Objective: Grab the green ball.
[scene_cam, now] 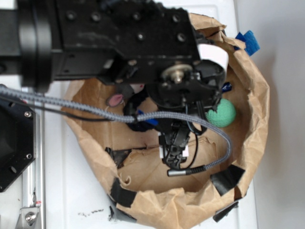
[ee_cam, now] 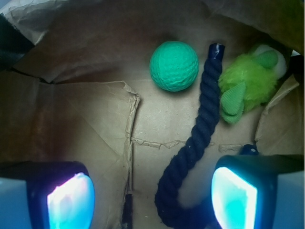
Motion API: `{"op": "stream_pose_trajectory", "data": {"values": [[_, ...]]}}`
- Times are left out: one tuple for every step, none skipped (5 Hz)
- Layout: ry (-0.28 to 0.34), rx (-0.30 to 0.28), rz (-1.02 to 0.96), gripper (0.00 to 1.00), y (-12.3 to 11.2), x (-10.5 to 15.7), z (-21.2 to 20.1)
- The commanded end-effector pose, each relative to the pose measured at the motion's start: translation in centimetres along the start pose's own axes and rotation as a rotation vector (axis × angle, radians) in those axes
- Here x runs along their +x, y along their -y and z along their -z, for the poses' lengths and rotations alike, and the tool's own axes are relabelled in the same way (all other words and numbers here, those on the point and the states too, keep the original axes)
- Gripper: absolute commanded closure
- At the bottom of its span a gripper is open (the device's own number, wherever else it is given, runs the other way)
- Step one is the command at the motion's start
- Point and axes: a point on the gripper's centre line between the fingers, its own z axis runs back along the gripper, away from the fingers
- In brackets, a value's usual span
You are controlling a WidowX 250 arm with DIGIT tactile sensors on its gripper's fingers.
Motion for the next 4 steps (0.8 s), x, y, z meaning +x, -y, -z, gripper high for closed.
{"op": "stream_pose_trajectory", "data": {"values": [[0.139, -0.014, 0.099, 0.00, -1.0, 2.9, 1.0], [0.160, 0.006, 0.097, 0.00, -1.5, 4.9, 2.2], [0.182, -0.001, 0.105, 0.00, -1.2, 5.7, 2.6], [0.203, 0.017, 0.097, 0.00, -1.7, 6.5, 2.8]]}}
